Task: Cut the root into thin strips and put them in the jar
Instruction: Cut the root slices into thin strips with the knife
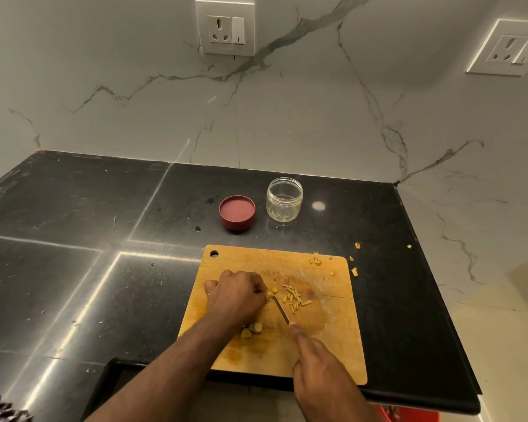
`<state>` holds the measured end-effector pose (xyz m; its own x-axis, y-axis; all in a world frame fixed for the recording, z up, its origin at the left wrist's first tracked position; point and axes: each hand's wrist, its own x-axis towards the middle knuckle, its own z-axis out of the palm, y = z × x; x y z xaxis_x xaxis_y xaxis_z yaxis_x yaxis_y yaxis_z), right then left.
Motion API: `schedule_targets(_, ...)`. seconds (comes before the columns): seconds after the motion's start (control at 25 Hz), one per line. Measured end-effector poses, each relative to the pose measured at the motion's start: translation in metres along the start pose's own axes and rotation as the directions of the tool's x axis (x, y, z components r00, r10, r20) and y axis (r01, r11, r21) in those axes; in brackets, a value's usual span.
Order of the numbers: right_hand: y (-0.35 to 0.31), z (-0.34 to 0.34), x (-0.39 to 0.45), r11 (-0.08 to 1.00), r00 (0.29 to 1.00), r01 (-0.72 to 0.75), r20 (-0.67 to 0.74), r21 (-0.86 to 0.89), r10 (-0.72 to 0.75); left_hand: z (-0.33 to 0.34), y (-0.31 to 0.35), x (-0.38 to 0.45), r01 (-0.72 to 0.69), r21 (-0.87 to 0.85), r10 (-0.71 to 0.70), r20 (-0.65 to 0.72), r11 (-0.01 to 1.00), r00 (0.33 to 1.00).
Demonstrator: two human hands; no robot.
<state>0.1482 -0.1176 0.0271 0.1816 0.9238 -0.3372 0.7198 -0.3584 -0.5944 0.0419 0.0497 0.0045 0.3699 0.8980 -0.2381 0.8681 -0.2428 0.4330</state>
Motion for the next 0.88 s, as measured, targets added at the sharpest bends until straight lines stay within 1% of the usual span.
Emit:
schedule_targets(0.2, 0.000, -0.009, 0.004, 0.999, 0.998, 0.036, -0.051, 0.027, -0.035, 0.002, 0.000, -0.001, 0.029, -0.039, -0.029, -0.003, 0.999, 1.000)
schedule_targets(0.6, -0.005, -0.005, 0.016, 0.997, 0.997, 0.078, -0.009, 0.013, -0.078, 0.005, 0.003, -0.001, 0.059, -0.051, -0.060, -0.026, 0.997, 0.998)
schedule_targets(0.8, 0.005, -0.003, 0.002, 0.998, 0.998, 0.059, 0.023, 0.024, -0.060, 0.004, 0.000, 0.001, 0.067, -0.063, -0.068, -0.021, 0.996, 0.997)
schedule_targets(0.88, 0.008, -0.005, -0.002, 0.998, 0.999, 0.052, 0.008, 0.025, -0.052, 0.004, 0.000, 0.002, 0.070, -0.069, -0.071, -0.001, 0.995, 0.997)
